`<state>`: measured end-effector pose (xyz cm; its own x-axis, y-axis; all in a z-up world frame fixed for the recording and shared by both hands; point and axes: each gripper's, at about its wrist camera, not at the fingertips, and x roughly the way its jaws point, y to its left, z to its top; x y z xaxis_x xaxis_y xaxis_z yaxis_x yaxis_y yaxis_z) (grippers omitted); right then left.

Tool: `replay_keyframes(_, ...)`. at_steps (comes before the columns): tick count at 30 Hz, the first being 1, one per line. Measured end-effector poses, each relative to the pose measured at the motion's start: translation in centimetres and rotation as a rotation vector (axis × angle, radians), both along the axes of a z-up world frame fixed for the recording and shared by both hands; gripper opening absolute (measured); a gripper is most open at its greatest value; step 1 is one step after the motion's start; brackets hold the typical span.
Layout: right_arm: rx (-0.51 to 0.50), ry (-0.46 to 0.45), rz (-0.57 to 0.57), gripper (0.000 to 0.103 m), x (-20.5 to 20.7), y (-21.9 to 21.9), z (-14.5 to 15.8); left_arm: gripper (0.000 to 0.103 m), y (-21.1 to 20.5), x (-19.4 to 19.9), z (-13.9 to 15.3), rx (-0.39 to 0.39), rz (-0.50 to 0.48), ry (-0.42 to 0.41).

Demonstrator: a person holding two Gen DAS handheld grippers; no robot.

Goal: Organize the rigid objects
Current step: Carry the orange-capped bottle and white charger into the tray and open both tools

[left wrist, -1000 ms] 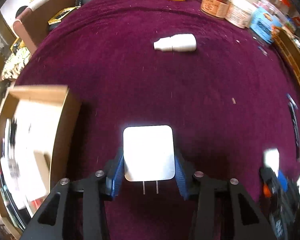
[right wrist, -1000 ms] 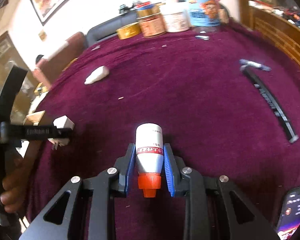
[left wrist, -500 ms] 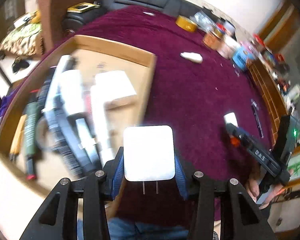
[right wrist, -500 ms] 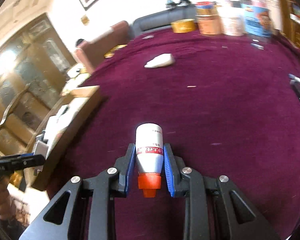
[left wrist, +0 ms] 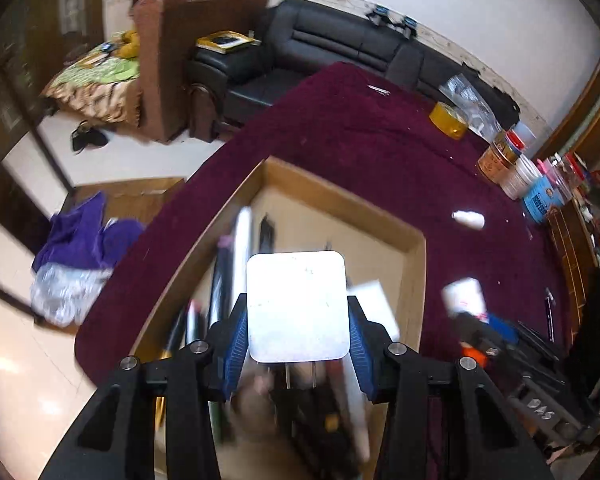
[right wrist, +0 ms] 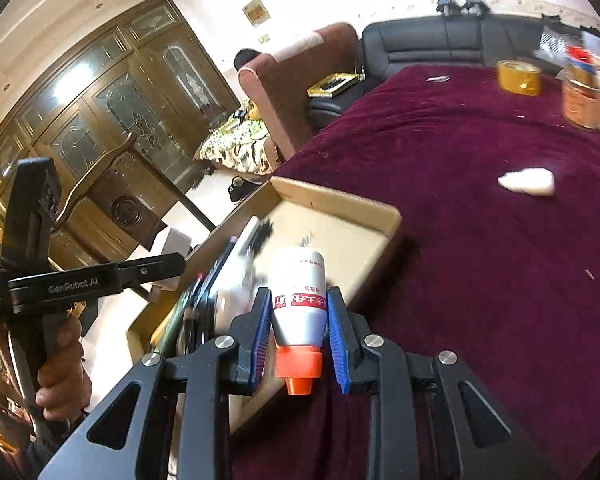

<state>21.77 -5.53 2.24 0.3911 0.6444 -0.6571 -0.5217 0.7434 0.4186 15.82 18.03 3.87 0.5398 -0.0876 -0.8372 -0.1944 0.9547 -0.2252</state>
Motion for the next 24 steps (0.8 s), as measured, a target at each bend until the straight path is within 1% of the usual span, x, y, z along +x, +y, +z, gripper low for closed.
replay_keyframes(2, -0.014, 0.015, 0.015, 0.027, 2.2, 2.0, -0.9, 0.049, 0.5, 2.7, -0.2, 0.022, -0.020, 0.017)
replay_keyframes(4, -0.040, 0.014, 0.011, 0.027, 3.7, 3.6, -2.0, 0.049, 0.7, 5.5, -1.0, 0.012, -0.031, 0.044)
replay_keyframes(6, -0.080, -0.009, -0.010, 0.027, 4.1, 4.4, -2.9, 0.049, 0.9, 8.0, -2.4, 0.013, -0.026, 0.085)
replay_keyframes(8, -0.097, -0.026, -0.017, 0.027, 4.2, 4.8, -3.8, 0.049, 0.8, 9.5, -3.5, 0.002, -0.031, 0.112)
replay_keyframes(11, -0.174, -0.060, -0.018, 0.027, 4.3, 5.5, -4.7, 0.049, 0.3, 10.9, -5.5, 0.025, -0.032, 0.174)
replay_keyframes(15, -0.215, -0.079, -0.004, 0.027, 4.0, 6.4, -5.0, 0.049, -0.1, 11.4, -7.7, 0.059, -0.028, 0.243)
replay_keyframes(17, -0.235, -0.094, -0.009, 0.027, 4.0, 6.5, -5.0, 0.049, -0.5, 11.3, -7.7, 0.086, -0.032, 0.231)
replay_keyframes(20, -0.224, -0.091, -0.019, 0.027, 4.0, 6.4, -5.1, 0.049, -0.8, 11.2, -7.9, 0.104, -0.029, 0.226)
replay_keyframes(21, -0.224, -0.095, -0.017, 0.028, 4.0, 6.4, -5.1, 0.052, -0.9, 11.1, -7.9, 0.109, -0.035, 0.221)
replay_keyframes(22, -0.222, -0.107, -0.004, 0.034, 3.8, 6.6, -5.1, 0.055, -1.0, 11.1, -7.8, 0.108, -0.046, 0.217)
replay_keyframes(23, -0.222, -0.121, 0.009, 0.042, 3.3, 6.8, -5.1, 0.064, -1.1, 11.0, -7.8, 0.102, -0.058, 0.217)
replay_keyframes(24, -0.230, -0.144, 0.018, 0.046, 2.9, 7.1, -5.0, 0.069, -1.2, 11.0, -7.8, 0.097, -0.064, 0.221)
